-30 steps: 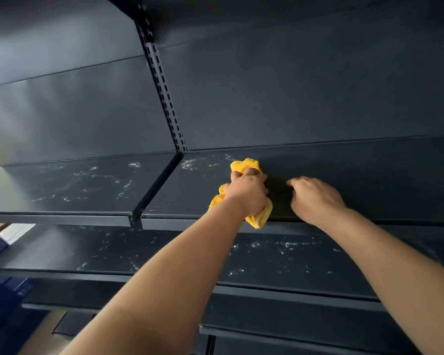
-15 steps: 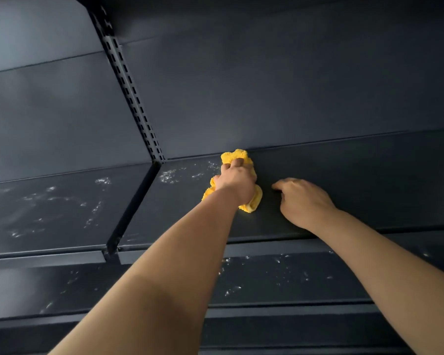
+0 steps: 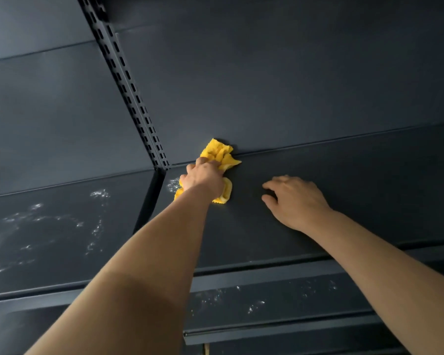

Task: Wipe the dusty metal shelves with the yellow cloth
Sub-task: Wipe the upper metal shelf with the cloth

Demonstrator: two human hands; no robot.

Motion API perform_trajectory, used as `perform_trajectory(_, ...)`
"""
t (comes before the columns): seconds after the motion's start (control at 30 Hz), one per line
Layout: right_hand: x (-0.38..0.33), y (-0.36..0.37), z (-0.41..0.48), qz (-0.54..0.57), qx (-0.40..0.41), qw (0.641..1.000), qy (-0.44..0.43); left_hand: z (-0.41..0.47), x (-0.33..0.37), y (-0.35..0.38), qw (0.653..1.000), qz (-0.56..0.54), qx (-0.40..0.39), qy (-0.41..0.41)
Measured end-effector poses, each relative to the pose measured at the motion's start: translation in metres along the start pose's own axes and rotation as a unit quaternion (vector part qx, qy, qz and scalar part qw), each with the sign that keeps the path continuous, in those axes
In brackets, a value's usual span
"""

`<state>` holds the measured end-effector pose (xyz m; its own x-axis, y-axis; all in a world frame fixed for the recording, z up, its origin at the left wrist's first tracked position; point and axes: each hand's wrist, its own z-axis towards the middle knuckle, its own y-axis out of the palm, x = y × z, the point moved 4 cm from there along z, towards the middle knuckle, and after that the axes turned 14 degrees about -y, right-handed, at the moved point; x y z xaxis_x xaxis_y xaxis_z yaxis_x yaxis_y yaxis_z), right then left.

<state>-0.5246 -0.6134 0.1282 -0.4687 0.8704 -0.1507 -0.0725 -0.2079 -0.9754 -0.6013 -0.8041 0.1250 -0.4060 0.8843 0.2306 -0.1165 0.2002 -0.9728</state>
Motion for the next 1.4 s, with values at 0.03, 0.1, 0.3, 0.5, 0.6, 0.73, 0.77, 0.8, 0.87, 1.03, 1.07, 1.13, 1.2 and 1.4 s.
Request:
perform_trajectory(0.03,-0.002,0.001,0.002,-0.001,0.001,1.000,0.002,0.004,-0.007,-0.002,1.000,0.002,0.002,-0.007)
perform_trajectory(0.1,-0.004,0.002,0.004,-0.001,-0.002,1.000,0.011,0.009,-0.021,-0.005,1.000,0.007,0.006,-0.025)
perform_trajectory(0.3,-0.001,0.001,0.006,0.009,-0.010,1.000,0.023,0.005,-0.051,-0.017,0.994,0.038,0.022,-0.104)
perform_trajectory(0.5,0.000,0.006,0.003,0.014,-0.021,1.000,0.000,-0.025,-0.073,-0.025,0.986,0.068,0.032,-0.151)
perform_trajectory(0.6,0.002,0.006,-0.002,0.026,-0.043,0.999,-0.016,-0.046,-0.080,-0.028,0.982,0.075,0.030,-0.169)
perform_trajectory(0.73,-0.006,-0.004,-0.018,0.039,-0.013,0.998,-0.052,-0.074,-0.091,-0.031,0.979,0.072,0.036,-0.185)
perform_trajectory(0.77,-0.011,-0.007,-0.023,0.039,-0.004,0.997,-0.065,-0.081,-0.093,-0.031,0.979,0.073,0.036,-0.189)
perform_trajectory(0.8,-0.016,-0.009,-0.028,0.039,0.000,0.996,-0.078,-0.088,-0.095,-0.032,0.978,0.073,0.037,-0.192)
perform_trajectory(0.87,-0.024,-0.011,-0.037,0.040,-0.003,0.994,-0.100,-0.102,-0.098,-0.033,0.977,0.072,0.041,-0.198)
perform_trajectory(1.03,-0.026,-0.013,-0.060,0.021,-0.002,0.992,-0.123,-0.135,-0.105,-0.035,0.971,0.067,0.049,-0.223)
perform_trajectory(1.07,-0.024,-0.013,-0.064,0.017,0.001,0.992,-0.123,-0.141,-0.105,-0.035,0.970,0.066,0.054,-0.227)
perform_trajectory(1.13,-0.018,-0.013,-0.072,0.014,0.003,0.993,-0.119,-0.153,-0.103,-0.035,0.969,0.063,0.069,-0.228)
perform_trajectory(1.2,-0.012,-0.012,-0.079,0.017,0.002,0.993,-0.116,-0.163,-0.098,-0.032,0.970,0.055,0.081,-0.225)
perform_trajectory(1.4,0.007,-0.018,-0.099,0.024,0.010,0.994,-0.106,-0.183,-0.058,-0.023,0.976,0.027,0.064,-0.205)
